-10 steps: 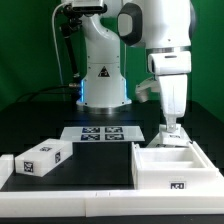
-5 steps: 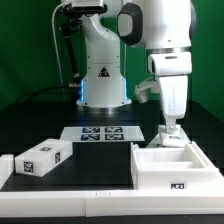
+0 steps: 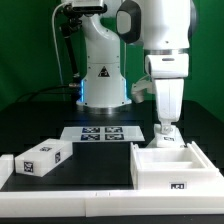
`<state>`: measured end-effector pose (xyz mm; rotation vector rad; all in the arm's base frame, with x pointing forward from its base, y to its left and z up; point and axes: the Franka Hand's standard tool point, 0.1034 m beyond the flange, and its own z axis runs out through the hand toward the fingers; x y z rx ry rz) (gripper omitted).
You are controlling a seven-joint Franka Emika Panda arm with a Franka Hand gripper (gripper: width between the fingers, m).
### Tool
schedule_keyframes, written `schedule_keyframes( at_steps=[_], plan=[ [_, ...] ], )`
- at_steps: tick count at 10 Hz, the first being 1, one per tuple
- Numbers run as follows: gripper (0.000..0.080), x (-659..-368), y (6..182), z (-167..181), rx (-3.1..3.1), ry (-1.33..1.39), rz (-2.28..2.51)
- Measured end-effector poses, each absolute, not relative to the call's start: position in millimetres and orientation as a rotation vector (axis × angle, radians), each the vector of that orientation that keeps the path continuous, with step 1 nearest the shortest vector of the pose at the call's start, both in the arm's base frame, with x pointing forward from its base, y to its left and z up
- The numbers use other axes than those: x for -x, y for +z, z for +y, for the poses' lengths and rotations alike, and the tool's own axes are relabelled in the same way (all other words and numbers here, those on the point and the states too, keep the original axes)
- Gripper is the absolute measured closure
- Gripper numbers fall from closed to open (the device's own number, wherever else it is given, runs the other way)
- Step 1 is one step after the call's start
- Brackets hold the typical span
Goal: Assemble cabinet
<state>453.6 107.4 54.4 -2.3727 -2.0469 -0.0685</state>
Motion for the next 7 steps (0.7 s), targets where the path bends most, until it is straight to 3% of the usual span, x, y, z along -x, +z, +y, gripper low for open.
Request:
schedule_keyframes(
  at_steps=[4, 7],
  plan=[
    [0.0728, -451, 53.0, 109, 2.390, -0.082, -2.026],
    [0.0728, -454, 63.3, 113, 2.371, -0.107, -2.067]
  ],
)
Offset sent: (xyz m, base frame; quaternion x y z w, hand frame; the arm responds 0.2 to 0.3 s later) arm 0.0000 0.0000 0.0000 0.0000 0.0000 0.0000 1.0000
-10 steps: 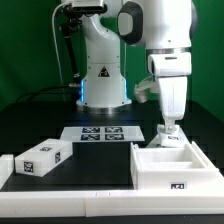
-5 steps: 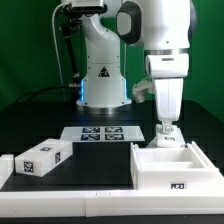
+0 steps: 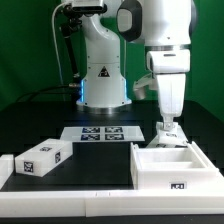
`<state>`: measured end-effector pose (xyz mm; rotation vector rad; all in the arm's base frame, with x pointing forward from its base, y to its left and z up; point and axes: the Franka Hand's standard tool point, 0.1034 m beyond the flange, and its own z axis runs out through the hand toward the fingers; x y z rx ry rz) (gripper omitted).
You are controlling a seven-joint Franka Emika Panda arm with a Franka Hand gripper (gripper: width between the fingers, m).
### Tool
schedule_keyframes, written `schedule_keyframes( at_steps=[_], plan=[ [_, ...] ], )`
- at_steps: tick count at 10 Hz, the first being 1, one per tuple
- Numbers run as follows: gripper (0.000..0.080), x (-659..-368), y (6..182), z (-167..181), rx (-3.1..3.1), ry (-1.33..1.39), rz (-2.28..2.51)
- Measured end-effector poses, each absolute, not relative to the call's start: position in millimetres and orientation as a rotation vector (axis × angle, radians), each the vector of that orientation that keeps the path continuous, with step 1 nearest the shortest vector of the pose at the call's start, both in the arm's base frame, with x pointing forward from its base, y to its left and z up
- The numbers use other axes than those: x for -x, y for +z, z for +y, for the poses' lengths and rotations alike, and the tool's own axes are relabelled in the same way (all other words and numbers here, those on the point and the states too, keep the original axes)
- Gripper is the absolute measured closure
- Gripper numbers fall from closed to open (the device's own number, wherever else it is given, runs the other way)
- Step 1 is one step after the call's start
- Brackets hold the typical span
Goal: Assemble cabinet
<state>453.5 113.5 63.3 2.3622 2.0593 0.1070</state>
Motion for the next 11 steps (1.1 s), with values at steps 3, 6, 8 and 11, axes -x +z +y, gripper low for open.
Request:
schedule_keyframes(
  at_steps=[3, 6, 8, 11],
  plan=[
    [0.0728, -451.7, 60.2, 114.3, -2.373, 0.101, 2.057],
    [0.0728, -451.2, 59.2, 114.0, -2.375, 0.098, 2.057],
    [0.0728, -453.5, 60.3, 114.0, -2.366, 0.103, 2.063],
    [0.0728, -455.5, 57.7, 112.6, -2.316, 0.102, 2.121]
  ],
)
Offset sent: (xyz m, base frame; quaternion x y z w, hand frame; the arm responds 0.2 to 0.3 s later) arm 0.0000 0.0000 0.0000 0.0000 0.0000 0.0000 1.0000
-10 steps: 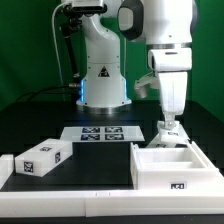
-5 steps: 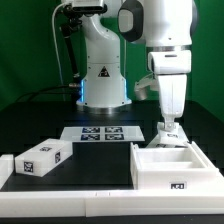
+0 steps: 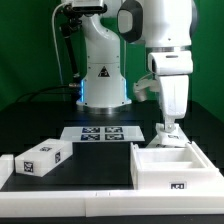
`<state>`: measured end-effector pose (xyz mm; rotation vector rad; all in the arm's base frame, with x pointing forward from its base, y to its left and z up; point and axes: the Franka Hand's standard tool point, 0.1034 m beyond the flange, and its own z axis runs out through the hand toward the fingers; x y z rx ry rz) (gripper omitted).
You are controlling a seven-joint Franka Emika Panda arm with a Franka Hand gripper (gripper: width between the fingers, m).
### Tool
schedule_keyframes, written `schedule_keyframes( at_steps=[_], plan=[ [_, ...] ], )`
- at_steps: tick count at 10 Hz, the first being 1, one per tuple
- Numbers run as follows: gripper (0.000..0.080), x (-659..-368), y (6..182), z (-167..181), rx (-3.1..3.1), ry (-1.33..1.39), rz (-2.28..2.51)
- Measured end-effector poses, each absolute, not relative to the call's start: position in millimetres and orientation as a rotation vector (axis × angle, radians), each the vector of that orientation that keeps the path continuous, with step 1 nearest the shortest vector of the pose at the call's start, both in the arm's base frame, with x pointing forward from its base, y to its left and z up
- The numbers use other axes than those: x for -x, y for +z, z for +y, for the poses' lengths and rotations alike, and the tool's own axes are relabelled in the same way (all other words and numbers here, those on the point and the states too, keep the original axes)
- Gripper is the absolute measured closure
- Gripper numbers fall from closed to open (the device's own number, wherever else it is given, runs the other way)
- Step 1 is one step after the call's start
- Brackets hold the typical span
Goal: Assemble cabinet
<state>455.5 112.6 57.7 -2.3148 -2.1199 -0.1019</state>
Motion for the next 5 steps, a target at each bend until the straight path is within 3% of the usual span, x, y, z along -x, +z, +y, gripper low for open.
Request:
schedule_keyframes(
  at_steps=[5],
  plan=[
    [0.0728, -459.7, 58.0, 112.6, 2.320, -0.106, -2.115]
  ],
)
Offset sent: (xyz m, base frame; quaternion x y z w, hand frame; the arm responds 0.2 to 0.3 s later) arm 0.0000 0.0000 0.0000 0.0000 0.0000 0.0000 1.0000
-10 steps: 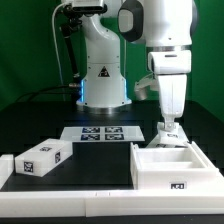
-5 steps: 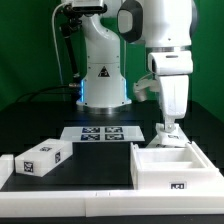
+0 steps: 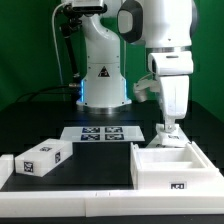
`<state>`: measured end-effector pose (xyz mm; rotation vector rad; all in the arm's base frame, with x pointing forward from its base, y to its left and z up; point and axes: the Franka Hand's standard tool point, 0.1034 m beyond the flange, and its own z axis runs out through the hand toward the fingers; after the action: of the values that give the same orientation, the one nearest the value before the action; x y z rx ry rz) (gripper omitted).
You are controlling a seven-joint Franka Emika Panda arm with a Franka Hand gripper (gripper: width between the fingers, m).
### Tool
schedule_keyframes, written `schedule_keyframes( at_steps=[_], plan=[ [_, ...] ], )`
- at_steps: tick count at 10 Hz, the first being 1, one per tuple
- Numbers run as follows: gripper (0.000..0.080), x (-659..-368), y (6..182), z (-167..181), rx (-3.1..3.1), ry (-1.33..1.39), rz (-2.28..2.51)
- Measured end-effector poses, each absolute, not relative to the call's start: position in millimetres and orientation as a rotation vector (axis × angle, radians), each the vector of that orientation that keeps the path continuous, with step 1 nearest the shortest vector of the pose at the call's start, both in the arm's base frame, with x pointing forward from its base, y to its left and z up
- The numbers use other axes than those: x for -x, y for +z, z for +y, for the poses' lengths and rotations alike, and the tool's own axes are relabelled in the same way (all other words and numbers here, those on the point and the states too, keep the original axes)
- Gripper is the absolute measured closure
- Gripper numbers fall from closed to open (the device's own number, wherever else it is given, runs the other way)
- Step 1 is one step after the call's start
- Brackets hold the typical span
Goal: Assemble cabinet
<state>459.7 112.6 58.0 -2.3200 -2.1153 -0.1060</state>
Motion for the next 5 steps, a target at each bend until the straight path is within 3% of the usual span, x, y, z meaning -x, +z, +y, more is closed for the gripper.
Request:
schedule_keyframes(
  at_steps=[5],
  plan=[
    [0.0728, -484, 55.1, 104, 2.323, -0.124, -2.109]
  ],
)
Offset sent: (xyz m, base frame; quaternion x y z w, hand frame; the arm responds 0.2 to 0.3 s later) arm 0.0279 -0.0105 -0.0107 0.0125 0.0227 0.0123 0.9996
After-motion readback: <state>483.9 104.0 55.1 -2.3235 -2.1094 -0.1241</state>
